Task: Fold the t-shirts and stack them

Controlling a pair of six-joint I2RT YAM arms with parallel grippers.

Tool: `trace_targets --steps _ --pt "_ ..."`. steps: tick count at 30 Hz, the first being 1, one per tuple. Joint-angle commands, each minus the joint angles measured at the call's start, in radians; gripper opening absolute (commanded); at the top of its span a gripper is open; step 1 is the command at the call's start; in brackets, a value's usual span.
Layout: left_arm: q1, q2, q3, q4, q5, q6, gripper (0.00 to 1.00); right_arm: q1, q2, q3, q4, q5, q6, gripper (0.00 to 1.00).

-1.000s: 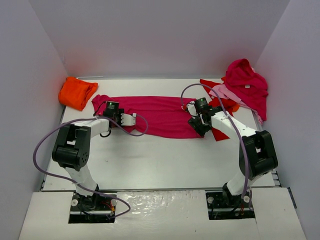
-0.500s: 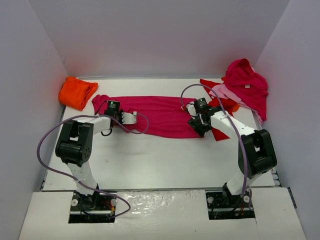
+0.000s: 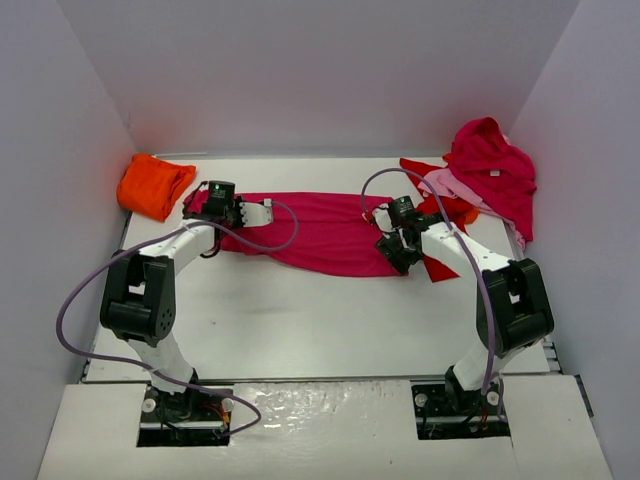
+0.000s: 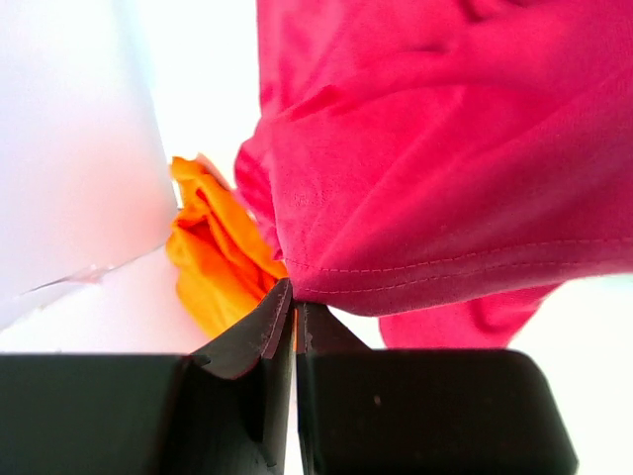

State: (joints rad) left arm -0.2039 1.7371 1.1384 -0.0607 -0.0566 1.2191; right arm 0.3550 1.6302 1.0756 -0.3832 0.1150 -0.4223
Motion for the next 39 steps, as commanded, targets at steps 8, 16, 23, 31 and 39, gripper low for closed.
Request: trace_targets --steps 8,16,23,31,39 --pt "-0.018 -0.061 0.083 -0.094 -0.026 -0.058 0.00 0.063 -0.032 -0.009 -0.070 -0.062 -0.065 0.66" --pt "-0.024 -0.066 0.070 -0.096 -0.050 -0.069 0.00 0.104 0.055 0.017 -0.136 -0.017 -0.132 0.62" --pt "-0.023 -0.081 0.065 -0.112 -0.072 -0.086 0.00 0.091 0.139 0.021 -0.129 0.019 -0.190 0.57" --pt "-0.023 -0.095 0.072 -0.143 -0.083 -0.113 0.00 0.073 0.221 0.091 -0.126 0.043 -0.260 0.57" --pt "-0.022 -0.123 0.038 -0.142 -0.093 -0.122 0.00 0.079 0.312 0.159 -0.138 0.041 -0.285 0.40"
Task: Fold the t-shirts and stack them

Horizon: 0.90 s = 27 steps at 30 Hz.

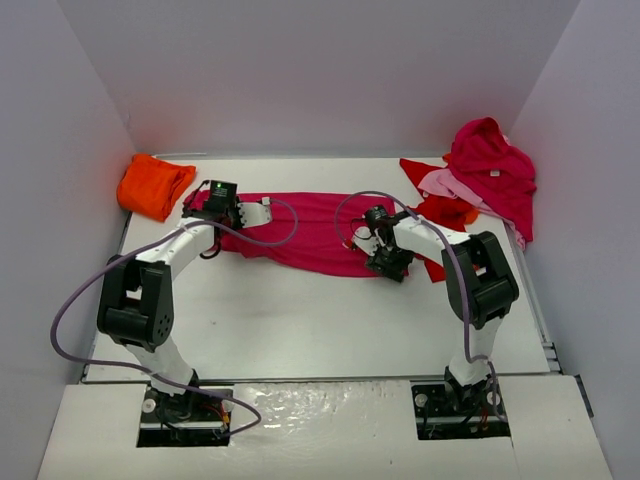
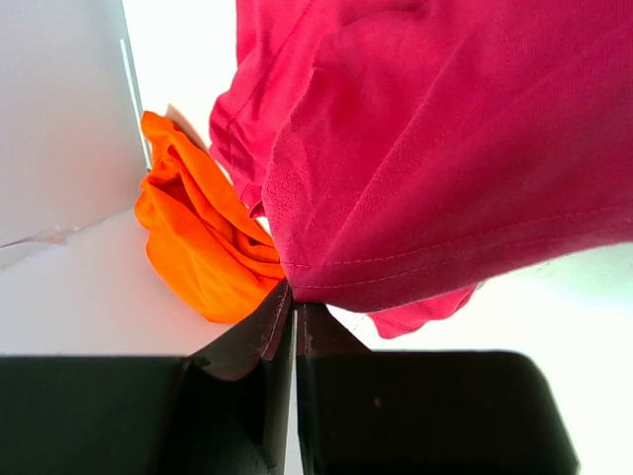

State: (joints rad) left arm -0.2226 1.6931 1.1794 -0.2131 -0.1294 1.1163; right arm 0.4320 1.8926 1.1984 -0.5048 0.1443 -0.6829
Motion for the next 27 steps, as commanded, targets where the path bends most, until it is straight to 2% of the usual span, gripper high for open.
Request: trace_targets --steps 1,3,4,6,12,20,24,27 --pt "-0.004 -0.081 -0.004 0.009 -0.021 -0.022 0.00 0.004 0.056 0.041 -0.021 0.007 -0.026 0.31" --pt "-0.003 -0.085 -0.003 0.001 -0.021 -0.028 0.00 0.008 0.064 0.043 -0.028 -0.001 -0.029 0.08" --pt "-0.003 -0.088 -0.003 -0.002 -0.022 -0.031 0.00 0.012 0.064 0.037 -0.030 -0.001 -0.027 0.01" --pt "-0.003 -0.106 -0.005 -0.020 -0.025 -0.050 0.00 0.021 0.056 0.024 -0.035 0.006 -0.022 0.00" --pt "-0.003 -0.233 -0.066 -0.204 0.025 -0.106 0.00 0.037 -0.062 -0.077 -0.035 0.009 -0.009 0.00" --pt "-0.006 -0.415 -0.126 -0.530 0.097 -0.167 0.00 0.071 -0.233 -0.181 -0.074 0.023 0.029 0.00" --pt "-0.011 -0.478 -0.122 -0.638 0.116 -0.168 0.00 0.093 -0.290 -0.213 -0.104 0.026 0.056 0.00" --pt "-0.016 -0.492 -0.067 -0.721 0.129 -0.167 0.00 0.113 -0.327 -0.215 -0.123 0.037 0.066 0.00"
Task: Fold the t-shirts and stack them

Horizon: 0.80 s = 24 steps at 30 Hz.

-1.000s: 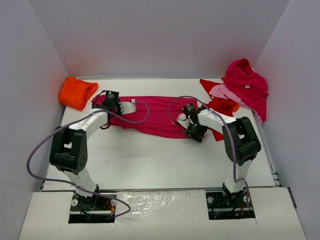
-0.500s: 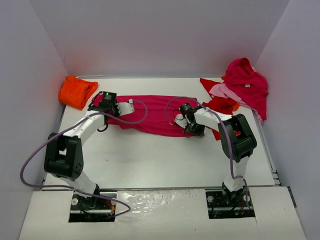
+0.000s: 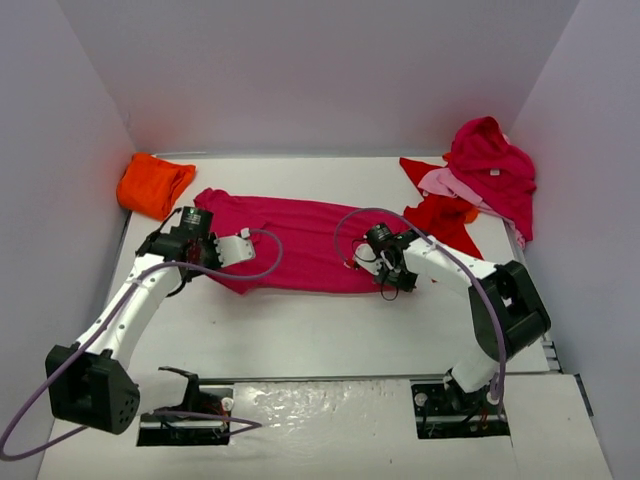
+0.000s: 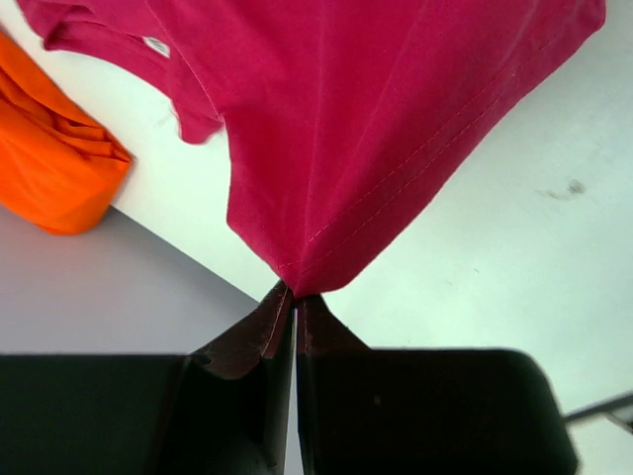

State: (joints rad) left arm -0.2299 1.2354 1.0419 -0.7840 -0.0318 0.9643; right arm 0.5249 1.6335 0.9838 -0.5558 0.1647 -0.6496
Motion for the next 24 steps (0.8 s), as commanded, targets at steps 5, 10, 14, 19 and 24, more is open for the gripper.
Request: trace_targets --steps 5,10,14,19,24 --pt "-0.009 0.052 0.179 -0.017 0.032 -0.016 0.00 0.014 -0.015 0.124 -0.081 0.062 0.011 0.00" --pt "-0.002 0.177 0.315 0.149 0.015 -0.039 0.00 -0.020 0.043 0.267 -0.097 0.074 -0.034 0.00" --pt "-0.002 0.300 0.429 0.175 0.007 -0.053 0.00 -0.064 0.089 0.389 -0.117 0.062 -0.063 0.00" --pt "0.013 0.449 0.559 0.192 -0.006 -0.041 0.00 -0.114 0.177 0.506 -0.122 0.041 -0.090 0.00" --pt "0.037 0.645 0.781 0.158 -0.018 -0.035 0.00 -0.177 0.283 0.609 -0.128 0.035 -0.116 0.00"
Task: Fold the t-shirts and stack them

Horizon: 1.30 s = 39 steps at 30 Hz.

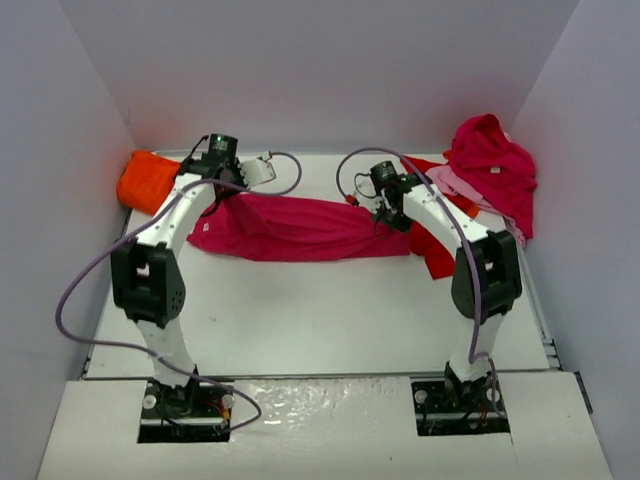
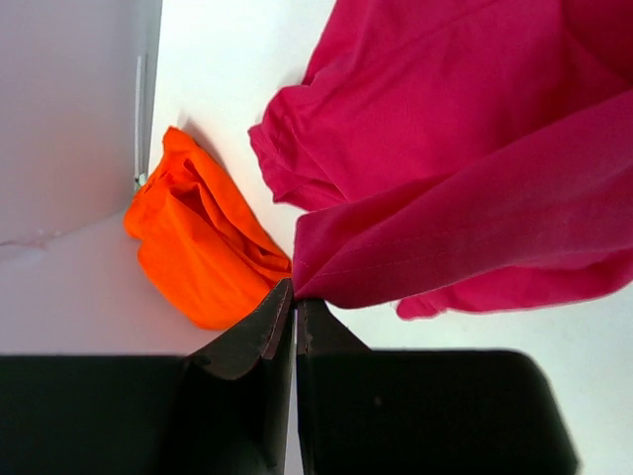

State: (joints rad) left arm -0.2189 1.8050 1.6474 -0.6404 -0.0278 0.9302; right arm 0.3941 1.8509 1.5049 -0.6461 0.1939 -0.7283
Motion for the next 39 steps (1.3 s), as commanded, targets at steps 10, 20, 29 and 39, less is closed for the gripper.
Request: trace_targets --steps 10,20,29,39 --pt "0.045 0.413 0.567 -0.098 -0.079 0.031 0.00 -0.123 0.275 0.268 -0.045 -0.025 -0.057 0.00" --pt "0.056 0.486 0.688 -0.132 -0.097 0.043 0.00 -0.133 0.380 0.404 -0.052 -0.046 -0.070 0.00" --pt "0.115 0.482 0.687 -0.135 -0.101 0.040 0.00 -0.128 0.450 0.512 -0.063 -0.044 -0.083 0.00" --pt "0.141 0.549 0.676 -0.054 -0.138 -0.066 0.24 -0.122 0.578 0.633 -0.060 0.029 -0.024 0.61"
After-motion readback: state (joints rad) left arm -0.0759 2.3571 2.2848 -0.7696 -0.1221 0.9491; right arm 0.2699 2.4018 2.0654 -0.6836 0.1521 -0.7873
